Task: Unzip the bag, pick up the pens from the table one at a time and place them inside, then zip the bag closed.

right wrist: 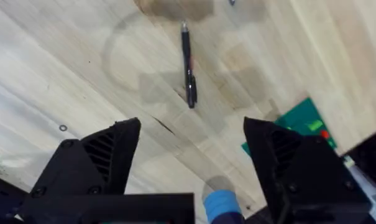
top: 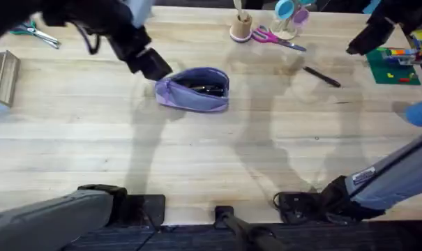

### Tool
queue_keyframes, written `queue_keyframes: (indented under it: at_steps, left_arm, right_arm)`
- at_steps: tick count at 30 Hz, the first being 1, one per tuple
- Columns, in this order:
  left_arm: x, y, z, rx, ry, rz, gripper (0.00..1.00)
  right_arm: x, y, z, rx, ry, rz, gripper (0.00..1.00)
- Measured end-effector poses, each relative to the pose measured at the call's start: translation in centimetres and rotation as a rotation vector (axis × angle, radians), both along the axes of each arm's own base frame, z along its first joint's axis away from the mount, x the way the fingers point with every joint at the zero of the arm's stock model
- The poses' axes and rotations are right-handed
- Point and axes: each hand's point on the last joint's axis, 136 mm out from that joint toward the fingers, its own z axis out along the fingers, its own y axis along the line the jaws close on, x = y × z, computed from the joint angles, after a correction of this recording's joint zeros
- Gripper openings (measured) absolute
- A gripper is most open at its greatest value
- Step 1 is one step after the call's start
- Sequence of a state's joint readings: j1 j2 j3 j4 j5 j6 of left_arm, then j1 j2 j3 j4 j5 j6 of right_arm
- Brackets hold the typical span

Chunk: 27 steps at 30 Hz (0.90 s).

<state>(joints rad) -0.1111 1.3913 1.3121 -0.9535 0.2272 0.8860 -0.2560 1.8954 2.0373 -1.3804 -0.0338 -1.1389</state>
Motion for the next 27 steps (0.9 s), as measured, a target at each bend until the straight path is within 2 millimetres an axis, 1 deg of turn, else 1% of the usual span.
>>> queue_keyframes:
  at_steps: [7,13,14,20,27]
  left_arm:
    - [-0.4,3.7,3.0,-0.007,-0.093,0.111,0.993]
    - [-0.6,6.2,4.1,-0.004,-0.130,0.186,0.993]
    - [-0.5,7.1,4.5,-0.003,-0.146,0.212,0.993]
    - [-0.2,8.2,5.0,0.000,-0.172,0.244,0.994]
    - [0.2,8.4,5.4,0.000,-0.195,0.247,0.993]
  right_arm:
    - [0.7,-1.4,-4.1,0.019,0.102,-0.003,0.995]
    - [1.8,-2.5,-7.7,0.045,0.150,0.016,0.996]
    - [2.2,-2.8,-9.5,0.052,0.177,0.028,0.996]
    - [3.0,-3.0,-12.5,0.056,0.217,0.051,0.996]
    - [3.2,-3.8,-16.5,0.039,0.285,0.057,0.970]
